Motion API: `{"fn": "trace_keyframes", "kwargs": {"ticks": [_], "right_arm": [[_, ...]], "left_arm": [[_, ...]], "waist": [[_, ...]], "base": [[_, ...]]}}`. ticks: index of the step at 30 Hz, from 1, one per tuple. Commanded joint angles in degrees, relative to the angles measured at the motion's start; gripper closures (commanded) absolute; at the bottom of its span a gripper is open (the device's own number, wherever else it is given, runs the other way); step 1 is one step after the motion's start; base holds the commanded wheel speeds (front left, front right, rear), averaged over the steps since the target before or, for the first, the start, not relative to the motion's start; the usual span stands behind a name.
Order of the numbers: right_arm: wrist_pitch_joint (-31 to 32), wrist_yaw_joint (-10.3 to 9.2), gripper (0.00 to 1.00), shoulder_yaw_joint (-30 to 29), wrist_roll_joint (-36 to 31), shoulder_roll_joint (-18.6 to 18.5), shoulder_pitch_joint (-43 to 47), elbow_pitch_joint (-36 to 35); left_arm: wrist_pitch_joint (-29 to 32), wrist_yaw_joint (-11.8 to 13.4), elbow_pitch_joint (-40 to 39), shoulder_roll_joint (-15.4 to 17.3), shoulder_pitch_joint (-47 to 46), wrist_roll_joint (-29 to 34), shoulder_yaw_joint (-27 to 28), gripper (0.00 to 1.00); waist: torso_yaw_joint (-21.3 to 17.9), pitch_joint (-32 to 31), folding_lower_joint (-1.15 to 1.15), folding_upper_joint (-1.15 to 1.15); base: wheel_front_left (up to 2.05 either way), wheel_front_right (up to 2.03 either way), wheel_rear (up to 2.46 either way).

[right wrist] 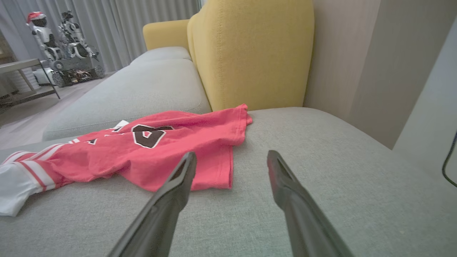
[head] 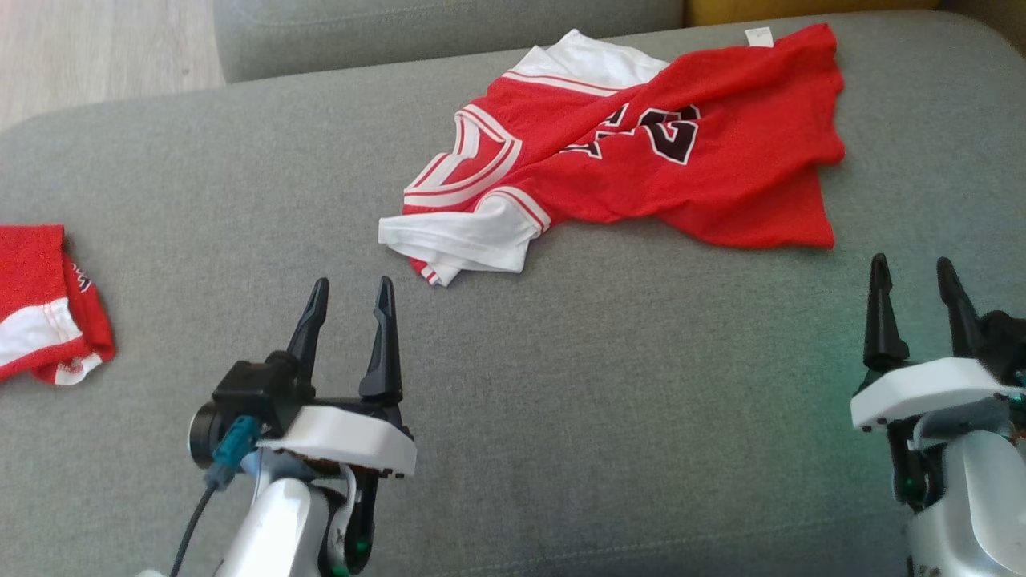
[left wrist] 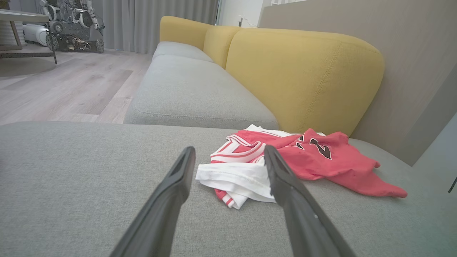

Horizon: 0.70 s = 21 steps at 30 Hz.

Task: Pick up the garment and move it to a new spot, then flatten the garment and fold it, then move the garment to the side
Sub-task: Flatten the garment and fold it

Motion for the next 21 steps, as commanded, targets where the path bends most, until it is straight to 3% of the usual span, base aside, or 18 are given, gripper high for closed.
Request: {"fn": "trace_keyframes", "kwargs": {"ticks": [1,14,21], "right_arm": [[0.1,-0.04,0.00,0.7,0.6,0.5,-1.8,-2.3],[9.1,-0.04,0.00,-8.6,4.1,1.9,-13.6,7.3],[12.1,-0.04,0.00,-14.1,0.2,1.6,-19.8,14.1]], "left_arm": [[-0.3,-0.1,-2.0,0.4,-1.8,0.7,1.2,0.00],[-0.3,-0.9,-1.6,0.4,-5.0,1.8,0.6,0.00],[-0.3,-1.1,-1.8,0.4,-6.8,1.7,0.9,0.00]], "waist": [[0.2,0.7,0.00,0.00],[3.9,8.0,0.00,0.00],[5.9,11.5,0.00,0.00]], "base": [[0.00,0.00,0.00],[0.00,0.00,0.00],[0.00,0.00,0.00]]}}
